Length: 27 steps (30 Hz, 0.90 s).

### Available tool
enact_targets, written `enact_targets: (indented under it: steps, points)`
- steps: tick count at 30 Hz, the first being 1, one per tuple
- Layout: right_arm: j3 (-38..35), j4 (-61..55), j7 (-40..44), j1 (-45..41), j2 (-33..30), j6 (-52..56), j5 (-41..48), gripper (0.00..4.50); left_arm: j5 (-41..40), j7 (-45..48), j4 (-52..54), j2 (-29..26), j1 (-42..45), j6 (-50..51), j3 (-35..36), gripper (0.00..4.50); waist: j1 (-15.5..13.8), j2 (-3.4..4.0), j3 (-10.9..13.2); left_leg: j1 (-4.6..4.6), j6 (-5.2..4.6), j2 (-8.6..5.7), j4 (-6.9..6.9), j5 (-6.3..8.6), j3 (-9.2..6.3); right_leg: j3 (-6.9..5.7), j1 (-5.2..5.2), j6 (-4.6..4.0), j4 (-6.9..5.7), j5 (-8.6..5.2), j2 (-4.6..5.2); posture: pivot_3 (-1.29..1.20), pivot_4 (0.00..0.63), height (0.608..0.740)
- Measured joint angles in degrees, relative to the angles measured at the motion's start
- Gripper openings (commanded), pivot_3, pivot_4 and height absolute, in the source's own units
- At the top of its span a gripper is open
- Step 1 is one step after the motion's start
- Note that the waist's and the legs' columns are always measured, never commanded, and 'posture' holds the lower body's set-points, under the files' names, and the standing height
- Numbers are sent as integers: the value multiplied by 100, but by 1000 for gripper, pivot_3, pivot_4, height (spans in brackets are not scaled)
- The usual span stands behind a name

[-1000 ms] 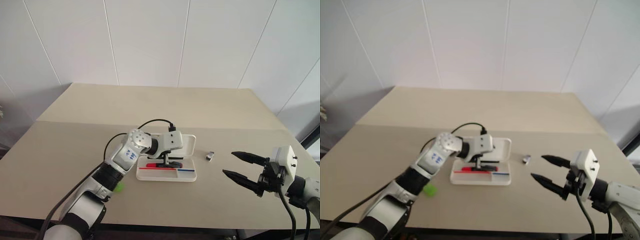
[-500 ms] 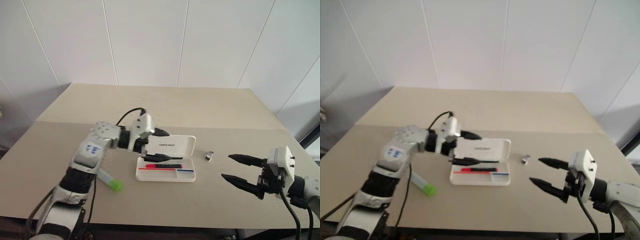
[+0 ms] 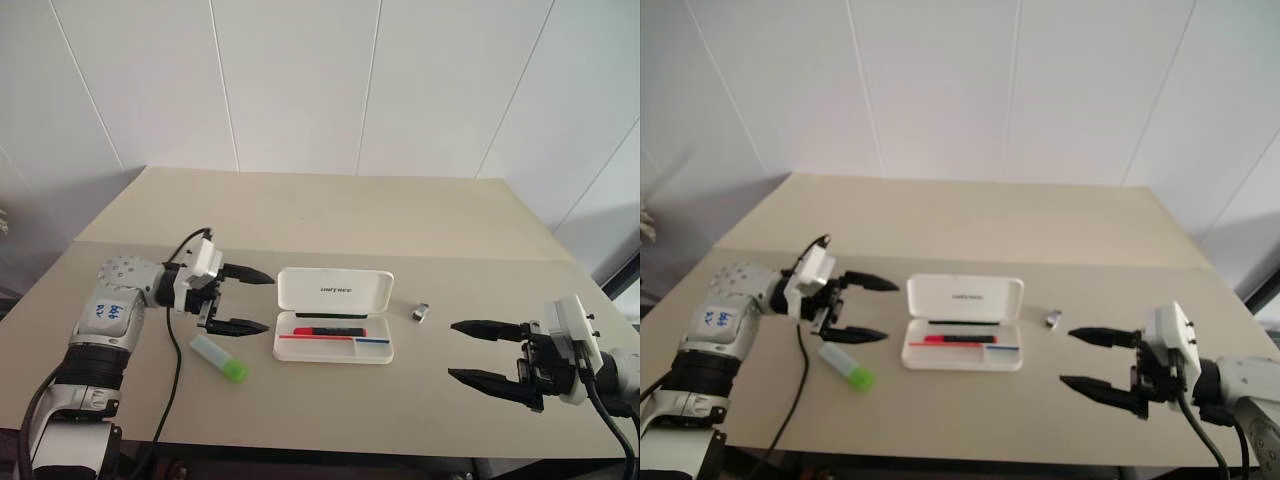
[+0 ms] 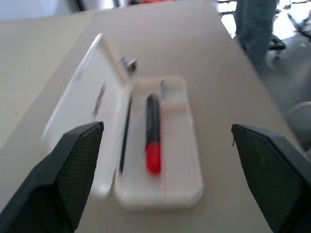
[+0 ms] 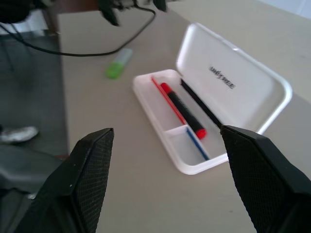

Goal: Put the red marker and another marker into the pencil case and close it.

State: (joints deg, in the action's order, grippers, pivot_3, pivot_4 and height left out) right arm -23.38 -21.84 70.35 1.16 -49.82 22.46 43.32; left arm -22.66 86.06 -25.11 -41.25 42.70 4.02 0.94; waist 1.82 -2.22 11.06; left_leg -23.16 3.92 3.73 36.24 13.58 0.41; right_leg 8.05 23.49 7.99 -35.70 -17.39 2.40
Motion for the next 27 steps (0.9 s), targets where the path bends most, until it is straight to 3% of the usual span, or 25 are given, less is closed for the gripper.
enact_targets:
  steps: [3, 8, 21, 27]
  points:
    - [-122, 10, -2, -36, 1, 45, 178, 4500, -493, 2, -374, -73, 10, -192, -90, 4491, 0, 0, 0, -1, 0, 1, -1, 0, 0, 0, 0, 1, -1, 1, 0, 0, 150, 740]
    - [-171, -19, -90, 41, 32, 124, 266, 4500, -919, 2, -658, -648, 19, -768, -799, 4491, 2, 0, 0, 3, 0, 2, -6, 0, 0, -1, 3, 15, -8, 8, 0, 0, 150, 740]
    - [-147, -24, -328, 182, 87, 111, 53, 4500, -1785, 2, -948, -2170, 173, -2456, -3668, 4491, 7, 0, 0, 3, 0, 3, -7, 0, 15, 9, 9, -22, -5, -12, 1, 0, 150, 740]
    - [-79, 8, -360, 135, 106, 13, -62, 4500, -1628, 2, -1833, -2126, 639, -3366, -4697, 4491, -1, -1, 1, 1, 0, 3, -3, 0, 20, 13, 9, -24, 7, -13, 1, 0, 150, 740]
